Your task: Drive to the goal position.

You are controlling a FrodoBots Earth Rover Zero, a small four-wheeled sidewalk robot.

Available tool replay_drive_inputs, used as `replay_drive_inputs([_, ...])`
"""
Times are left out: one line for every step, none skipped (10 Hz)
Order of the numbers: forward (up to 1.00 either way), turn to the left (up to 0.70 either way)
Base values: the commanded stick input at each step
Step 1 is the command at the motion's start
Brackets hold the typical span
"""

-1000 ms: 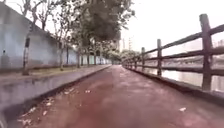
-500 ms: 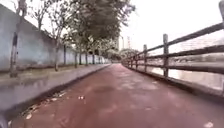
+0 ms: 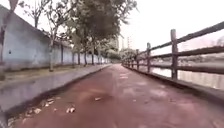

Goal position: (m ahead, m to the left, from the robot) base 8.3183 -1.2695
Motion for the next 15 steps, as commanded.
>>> replay_drive_inputs([1.0,0.0])
replay_drive_inputs([1.0,0.0])
replay_drive_inputs([1.0,0.0])
replay_drive_inputs([1.0,0.0])
replay_drive_inputs([1.0,0.0])
replay_drive_inputs([1.0,0.0])
replay_drive_inputs([1.0,0.0])
replay_drive_inputs([1.0,0.0])
replay_drive_inputs([1.0,0.0])
replay_drive_inputs([1.0,0.0])
replay_drive_inputs([1.0,0.0])
replay_drive_inputs([1.0,0.0])
replay_drive_inputs([1.0,0.0])
replay_drive_inputs([1.0,0.0])
replay_drive_inputs([1.0,0.01])
